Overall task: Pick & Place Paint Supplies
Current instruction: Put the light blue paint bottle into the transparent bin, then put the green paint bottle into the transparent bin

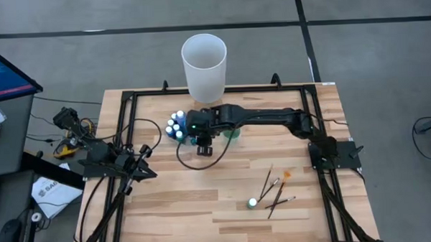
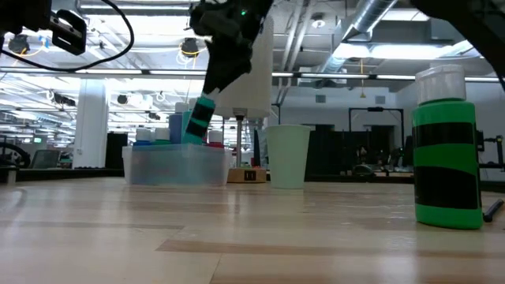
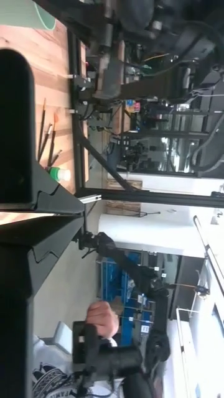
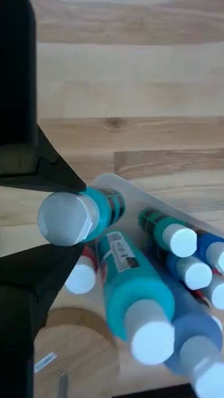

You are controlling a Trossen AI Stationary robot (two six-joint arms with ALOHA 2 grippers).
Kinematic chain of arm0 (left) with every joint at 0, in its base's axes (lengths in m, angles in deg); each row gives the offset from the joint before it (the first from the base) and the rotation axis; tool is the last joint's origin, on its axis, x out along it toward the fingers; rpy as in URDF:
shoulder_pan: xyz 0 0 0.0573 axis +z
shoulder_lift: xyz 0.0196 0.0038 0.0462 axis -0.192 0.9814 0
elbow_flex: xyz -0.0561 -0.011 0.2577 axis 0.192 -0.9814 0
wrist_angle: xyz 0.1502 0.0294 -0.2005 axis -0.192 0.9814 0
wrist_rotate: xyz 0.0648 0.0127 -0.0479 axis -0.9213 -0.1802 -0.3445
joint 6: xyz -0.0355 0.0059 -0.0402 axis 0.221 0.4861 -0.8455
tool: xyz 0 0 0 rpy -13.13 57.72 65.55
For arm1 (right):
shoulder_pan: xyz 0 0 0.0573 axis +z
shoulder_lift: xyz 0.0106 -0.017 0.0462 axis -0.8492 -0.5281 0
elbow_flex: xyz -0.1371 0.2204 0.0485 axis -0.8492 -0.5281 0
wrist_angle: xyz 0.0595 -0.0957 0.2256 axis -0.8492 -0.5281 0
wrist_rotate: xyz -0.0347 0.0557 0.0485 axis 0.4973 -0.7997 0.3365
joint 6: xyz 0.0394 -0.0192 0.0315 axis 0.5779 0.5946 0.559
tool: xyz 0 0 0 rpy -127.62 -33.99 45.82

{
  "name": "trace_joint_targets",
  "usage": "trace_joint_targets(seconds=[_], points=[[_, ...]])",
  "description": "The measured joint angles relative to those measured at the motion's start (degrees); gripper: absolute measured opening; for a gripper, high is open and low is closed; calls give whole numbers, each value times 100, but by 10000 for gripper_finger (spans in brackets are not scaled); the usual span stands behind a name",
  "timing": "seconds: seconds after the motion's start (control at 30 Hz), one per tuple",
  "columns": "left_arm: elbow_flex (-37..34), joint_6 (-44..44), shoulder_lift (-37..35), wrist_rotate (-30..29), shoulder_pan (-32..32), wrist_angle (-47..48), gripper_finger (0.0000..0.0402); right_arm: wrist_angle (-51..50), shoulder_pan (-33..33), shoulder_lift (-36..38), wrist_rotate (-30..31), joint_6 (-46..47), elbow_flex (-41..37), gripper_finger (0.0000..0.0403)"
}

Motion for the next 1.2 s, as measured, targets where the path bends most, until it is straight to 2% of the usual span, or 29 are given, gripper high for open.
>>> trace_joint_targets(seconds=[0.47, 1.2], points=[[0, 0, 17, 1, 0, -50, 2, -21, -187, -495, -14, -40, 130, 117], [0, 0, 42, 2, 0, -104, 2, 56, -270, -523, 0, -53, 127, 148]])
